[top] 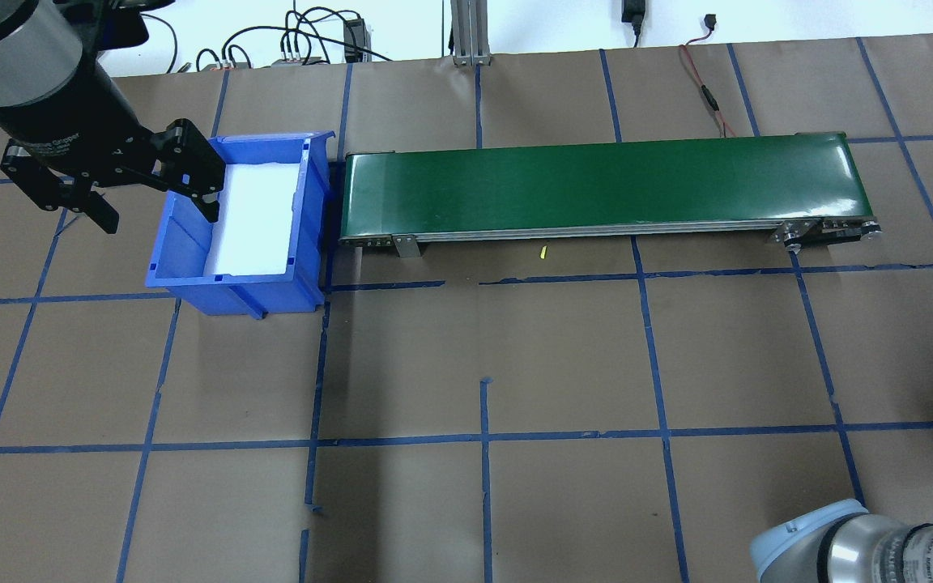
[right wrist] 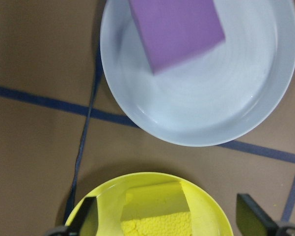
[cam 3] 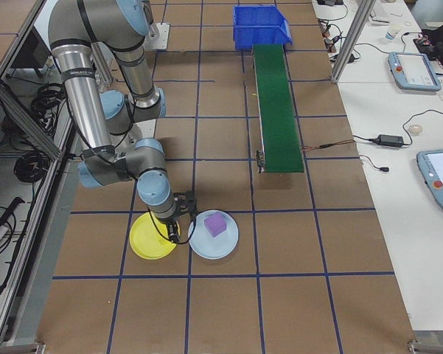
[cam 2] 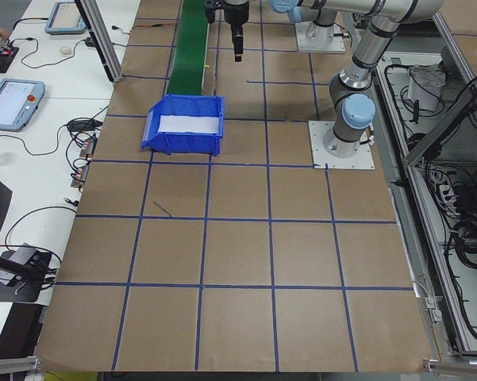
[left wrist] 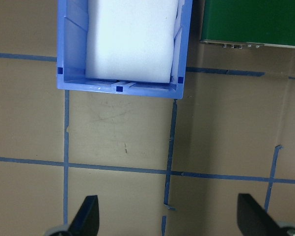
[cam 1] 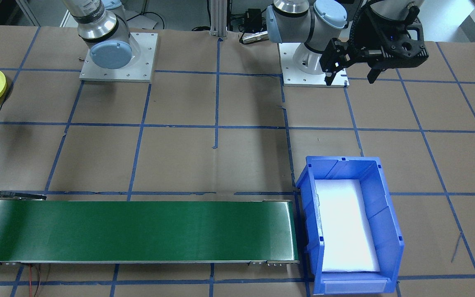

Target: Move block left to right into plate

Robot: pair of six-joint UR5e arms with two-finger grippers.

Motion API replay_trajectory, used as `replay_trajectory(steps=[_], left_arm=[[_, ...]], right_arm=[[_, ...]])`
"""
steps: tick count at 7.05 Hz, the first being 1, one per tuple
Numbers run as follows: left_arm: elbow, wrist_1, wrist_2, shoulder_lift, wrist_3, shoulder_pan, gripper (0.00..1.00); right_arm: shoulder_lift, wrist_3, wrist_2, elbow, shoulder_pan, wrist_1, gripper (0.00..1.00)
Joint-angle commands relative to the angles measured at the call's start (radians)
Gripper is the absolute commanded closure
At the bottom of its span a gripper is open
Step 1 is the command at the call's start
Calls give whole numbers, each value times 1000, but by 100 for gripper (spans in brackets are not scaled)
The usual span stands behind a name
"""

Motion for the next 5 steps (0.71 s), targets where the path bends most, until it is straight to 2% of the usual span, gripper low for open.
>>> replay_trajectory(steps=[1, 2, 4, 5], left_arm=[[0, 0, 0, 0, 0, 0, 0], [0, 0, 0, 0, 0, 0, 0], [0, 0, 0, 0, 0, 0, 0], [0, 0, 0, 0, 0, 0, 0]], right_arm=[[-43, 343, -58, -64, 346, 71, 0], [-50, 520, -72, -101, 516, 99, 0], [-76, 920, -70, -243, 776, 336, 0], [-98, 1055, -68, -329, 893, 432, 0]])
